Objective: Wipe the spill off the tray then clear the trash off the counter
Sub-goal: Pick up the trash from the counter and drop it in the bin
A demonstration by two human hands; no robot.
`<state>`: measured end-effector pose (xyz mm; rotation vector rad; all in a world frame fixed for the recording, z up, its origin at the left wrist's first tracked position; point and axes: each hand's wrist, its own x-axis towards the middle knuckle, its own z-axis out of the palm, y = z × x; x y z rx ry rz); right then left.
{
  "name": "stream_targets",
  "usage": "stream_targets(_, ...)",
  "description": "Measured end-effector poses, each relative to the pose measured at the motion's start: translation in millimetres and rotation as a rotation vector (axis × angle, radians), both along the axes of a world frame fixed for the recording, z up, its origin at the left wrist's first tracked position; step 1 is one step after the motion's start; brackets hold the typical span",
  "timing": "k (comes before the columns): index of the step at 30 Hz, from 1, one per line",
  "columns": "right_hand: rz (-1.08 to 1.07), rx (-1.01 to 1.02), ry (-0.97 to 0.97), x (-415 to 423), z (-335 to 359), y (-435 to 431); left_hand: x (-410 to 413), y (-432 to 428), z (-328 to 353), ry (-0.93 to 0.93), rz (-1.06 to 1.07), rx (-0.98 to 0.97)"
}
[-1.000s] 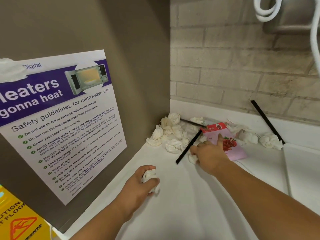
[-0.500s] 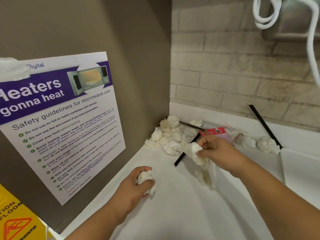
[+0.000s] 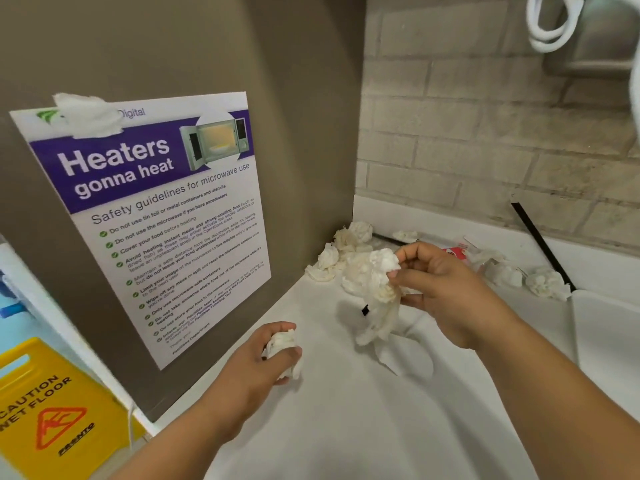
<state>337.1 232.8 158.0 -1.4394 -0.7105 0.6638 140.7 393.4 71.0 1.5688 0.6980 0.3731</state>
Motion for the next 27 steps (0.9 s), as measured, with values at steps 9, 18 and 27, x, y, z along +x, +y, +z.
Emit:
stream_targets(9,-0.007,0.016,0.052,-55,5,6,-35,7,4,-0.027,-0.062,-0.049)
stream_targets(18,0.133,0.077,0.147,-179,10,41,-152,44,3,-0.022,-0.243,-0.158)
stream_targets(27,0.249,-0.038,0.253,-301,-45,113,-292,95,-60,0.191,-0.024,-0.172)
